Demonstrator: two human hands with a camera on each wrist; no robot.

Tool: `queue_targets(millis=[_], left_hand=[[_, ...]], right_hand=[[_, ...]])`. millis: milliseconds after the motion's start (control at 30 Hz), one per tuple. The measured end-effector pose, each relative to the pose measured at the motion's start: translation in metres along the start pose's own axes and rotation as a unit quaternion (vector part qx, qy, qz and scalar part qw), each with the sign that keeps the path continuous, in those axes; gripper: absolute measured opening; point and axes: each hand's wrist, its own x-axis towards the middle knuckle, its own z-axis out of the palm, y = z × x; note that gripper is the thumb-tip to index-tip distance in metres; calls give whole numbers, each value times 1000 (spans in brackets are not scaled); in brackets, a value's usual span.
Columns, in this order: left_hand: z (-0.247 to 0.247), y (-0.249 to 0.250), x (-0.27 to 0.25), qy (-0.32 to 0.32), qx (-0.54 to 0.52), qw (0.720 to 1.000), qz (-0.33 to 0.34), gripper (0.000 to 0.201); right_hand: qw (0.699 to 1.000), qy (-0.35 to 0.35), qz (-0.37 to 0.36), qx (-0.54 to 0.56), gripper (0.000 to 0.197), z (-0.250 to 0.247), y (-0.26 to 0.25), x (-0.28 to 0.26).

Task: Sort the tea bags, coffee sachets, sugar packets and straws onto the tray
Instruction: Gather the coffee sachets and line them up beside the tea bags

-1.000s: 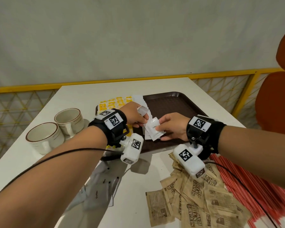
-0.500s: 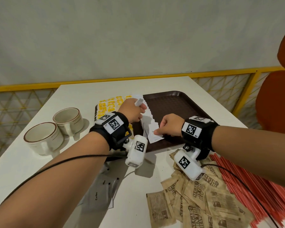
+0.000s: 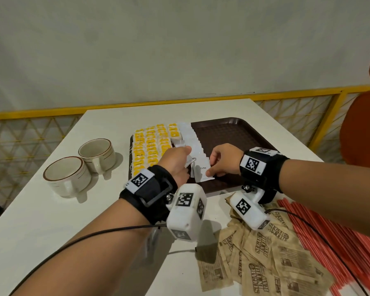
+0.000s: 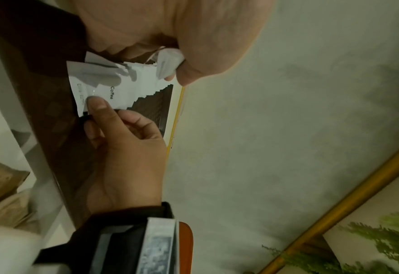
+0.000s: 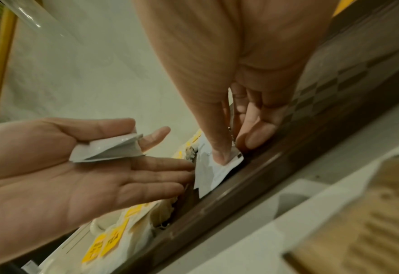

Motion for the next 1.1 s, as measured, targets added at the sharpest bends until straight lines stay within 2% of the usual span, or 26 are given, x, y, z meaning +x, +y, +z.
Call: queue_targets(millis=[367,600,800,900,1033,1100], left_hand=[[-2,-1,0,-38,-1,998,-47,57],[-5,-2,5,-12,-3,1000,-17,55],[-6,-9,6,-22,-13,999,-26,49],[-8,-7,7,-16,-21,999,-19,47],[-9,0,9,-25,-33,999,-23,23],[-8,2,9,-24,-43,999,-20,27]], right_hand=[[999,7,0,40,22,-2,1,-1],[999,15,-10,40,22,-4,3,-3],[999,33,-11,-1,25,-1,-1,-5],[999,31,-5,40,22,-1,1,0],[990,70,17,123,16,3,3,7],[988,66,26,139,33,9,1,8]])
